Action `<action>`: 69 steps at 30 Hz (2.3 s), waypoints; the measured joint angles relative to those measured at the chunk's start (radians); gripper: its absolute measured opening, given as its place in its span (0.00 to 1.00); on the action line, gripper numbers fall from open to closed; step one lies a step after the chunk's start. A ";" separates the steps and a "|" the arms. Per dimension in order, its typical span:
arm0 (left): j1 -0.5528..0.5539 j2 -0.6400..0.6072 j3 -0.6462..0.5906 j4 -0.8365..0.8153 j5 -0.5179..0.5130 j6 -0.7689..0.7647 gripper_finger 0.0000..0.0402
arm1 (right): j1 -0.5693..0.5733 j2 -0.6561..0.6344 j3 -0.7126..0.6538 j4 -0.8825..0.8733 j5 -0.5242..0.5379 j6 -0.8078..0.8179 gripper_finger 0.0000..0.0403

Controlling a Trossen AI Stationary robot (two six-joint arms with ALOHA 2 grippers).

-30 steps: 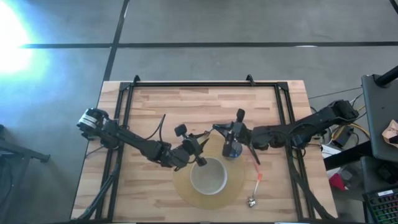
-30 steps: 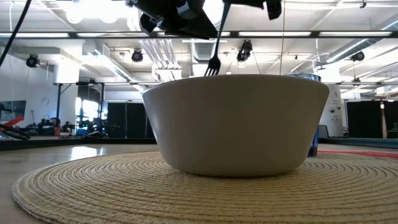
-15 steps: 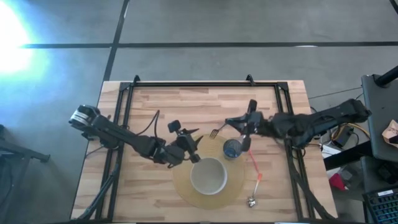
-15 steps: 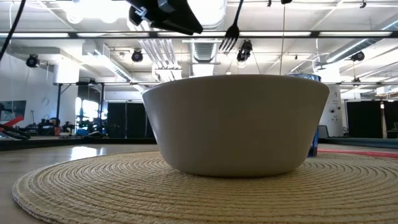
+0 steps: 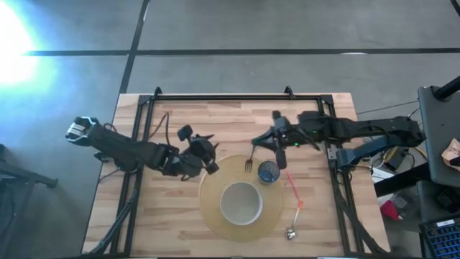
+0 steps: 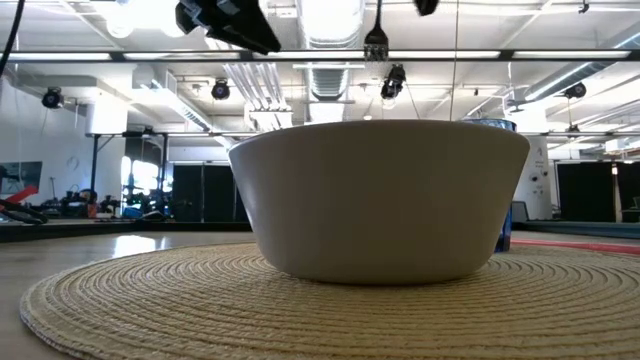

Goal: Pick & Place Utensil
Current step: Put the blue fork into the white bowl on the brown mat

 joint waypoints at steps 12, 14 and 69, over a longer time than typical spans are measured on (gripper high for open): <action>0.033 -0.059 -0.092 -0.063 0.010 -0.083 0.37 | -0.001 0.229 0.065 0.015 -0.183 0.041 0.02; 0.039 -0.071 -0.125 -0.052 0.010 -0.112 0.37 | -0.006 0.256 0.065 0.033 -0.235 0.042 0.02; 0.095 -0.207 -0.365 0.217 0.092 -0.100 0.37 | -0.075 0.613 0.046 0.217 -0.463 -0.042 0.03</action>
